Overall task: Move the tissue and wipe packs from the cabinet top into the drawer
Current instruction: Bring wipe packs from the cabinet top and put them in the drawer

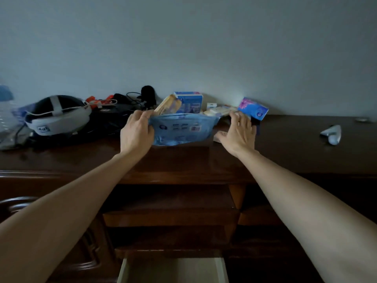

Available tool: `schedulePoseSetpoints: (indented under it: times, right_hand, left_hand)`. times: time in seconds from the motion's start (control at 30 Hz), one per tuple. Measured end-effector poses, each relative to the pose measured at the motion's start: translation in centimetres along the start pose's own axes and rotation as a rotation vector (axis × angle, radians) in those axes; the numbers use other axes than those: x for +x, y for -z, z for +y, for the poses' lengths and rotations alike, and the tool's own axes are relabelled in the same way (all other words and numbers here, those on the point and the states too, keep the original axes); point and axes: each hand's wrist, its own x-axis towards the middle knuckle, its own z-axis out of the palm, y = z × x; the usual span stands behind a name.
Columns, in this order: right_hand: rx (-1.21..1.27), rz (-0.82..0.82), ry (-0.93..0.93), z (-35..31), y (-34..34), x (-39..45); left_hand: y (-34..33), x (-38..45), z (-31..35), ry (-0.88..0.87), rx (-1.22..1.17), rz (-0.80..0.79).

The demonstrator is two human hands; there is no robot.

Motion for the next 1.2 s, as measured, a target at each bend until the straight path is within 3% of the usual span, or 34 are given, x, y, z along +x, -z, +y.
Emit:
schedulePoseSetpoints:
  times: [0.13,0.23,0.43,0.57,0.7,0.8,1.0,1.07,1.2]
  right_hand:
    - [-0.055,-0.347,-0.201,2.2,-1.8,3.1]
    - [-0.035,-0.461,-0.209,2.6,-3.9,4.4]
    - [-0.107,-0.436,-0.074,2.0,-5.4,4.0]
    - [-0.061,-0.388,-0.005,0.9,-2.7,1.6]
    - [0.013,-0.215,0.104,0.2,0.4,-3.5]
    - [0.098,-0.11,0.075,-0.2,2.7,-8.2]
    - [0.493,0.05,-0.092,-0.4,5.8,-18.0]
    - [0.552,0.02,-0.115,0.0,4.6,-22.4]
    - [0.683,-0.23,-0.242,1.9,0.5,-29.8]
  left_hand:
    - [-2.0,-0.8,-0.2,-0.055,0.107,-0.129]
    - [-4.1,-1.3,-0.2,-0.157,0.137,-0.169]
    - [-5.3,-0.8,-0.7,-0.096,0.217,-0.292]
    - [-4.0,-1.7,-0.1,-0.075,0.247,-0.339]
    - [-0.6,-4.5,0.9,-0.132,0.247,-0.321]
    - [2.8,-8.2,0.3,-0.213,0.192,-0.335]
    - [7.4,-19.6,-1.1,-0.419,0.058,-0.051]
    - [6.9,-25.0,-1.9,-0.417,0.041,-0.081]
    - [4.8,-33.7,-3.0,-0.307,-0.029,-0.226]
